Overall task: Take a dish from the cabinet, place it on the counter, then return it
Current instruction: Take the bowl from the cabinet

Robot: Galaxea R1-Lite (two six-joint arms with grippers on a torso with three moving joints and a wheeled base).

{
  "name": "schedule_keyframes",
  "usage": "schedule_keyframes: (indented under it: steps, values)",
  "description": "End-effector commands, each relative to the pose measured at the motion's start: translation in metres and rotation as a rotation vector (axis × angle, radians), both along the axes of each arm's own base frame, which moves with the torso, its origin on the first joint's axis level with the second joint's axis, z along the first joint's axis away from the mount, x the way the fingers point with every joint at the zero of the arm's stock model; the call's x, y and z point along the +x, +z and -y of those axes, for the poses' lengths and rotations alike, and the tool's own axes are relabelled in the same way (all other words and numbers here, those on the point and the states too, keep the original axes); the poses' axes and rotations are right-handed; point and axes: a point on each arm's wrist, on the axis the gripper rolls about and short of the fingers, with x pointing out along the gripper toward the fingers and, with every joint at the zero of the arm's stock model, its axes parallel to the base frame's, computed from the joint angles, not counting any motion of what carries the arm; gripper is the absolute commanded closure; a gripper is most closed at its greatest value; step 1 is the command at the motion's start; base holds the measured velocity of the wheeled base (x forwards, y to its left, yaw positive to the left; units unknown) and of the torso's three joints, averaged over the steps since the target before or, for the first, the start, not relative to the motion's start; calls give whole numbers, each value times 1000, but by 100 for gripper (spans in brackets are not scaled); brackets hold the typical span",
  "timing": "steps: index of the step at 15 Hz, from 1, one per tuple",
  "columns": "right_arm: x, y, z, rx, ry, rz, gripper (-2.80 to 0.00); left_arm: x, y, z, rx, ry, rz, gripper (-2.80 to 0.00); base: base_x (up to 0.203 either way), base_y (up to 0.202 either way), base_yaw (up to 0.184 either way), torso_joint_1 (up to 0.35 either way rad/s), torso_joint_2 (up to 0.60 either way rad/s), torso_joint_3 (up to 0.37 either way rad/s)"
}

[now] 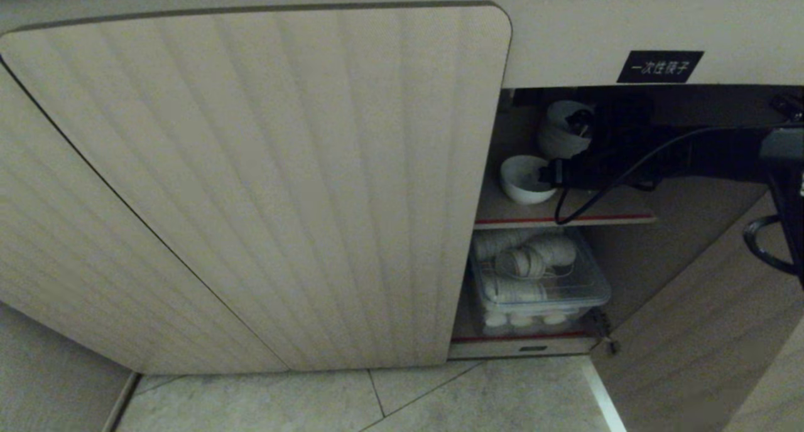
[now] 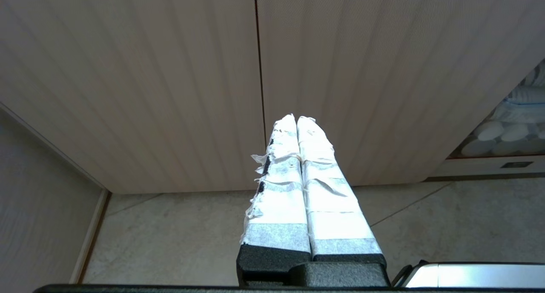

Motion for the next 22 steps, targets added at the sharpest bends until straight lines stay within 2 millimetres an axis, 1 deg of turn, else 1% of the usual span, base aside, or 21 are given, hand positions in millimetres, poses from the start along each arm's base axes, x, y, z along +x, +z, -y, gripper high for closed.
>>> schedule_keyframes:
  steps: [1, 22]
  values:
    - [0, -1, 0, 1, 1, -6, -280, 0, 0, 0, -1, 0, 1, 0, 0, 0, 0, 0, 0, 0]
    - [4, -4, -1, 3, 3, 8, -280, 0, 0, 0, -1, 0, 1, 0, 0, 0, 0, 0, 0, 0]
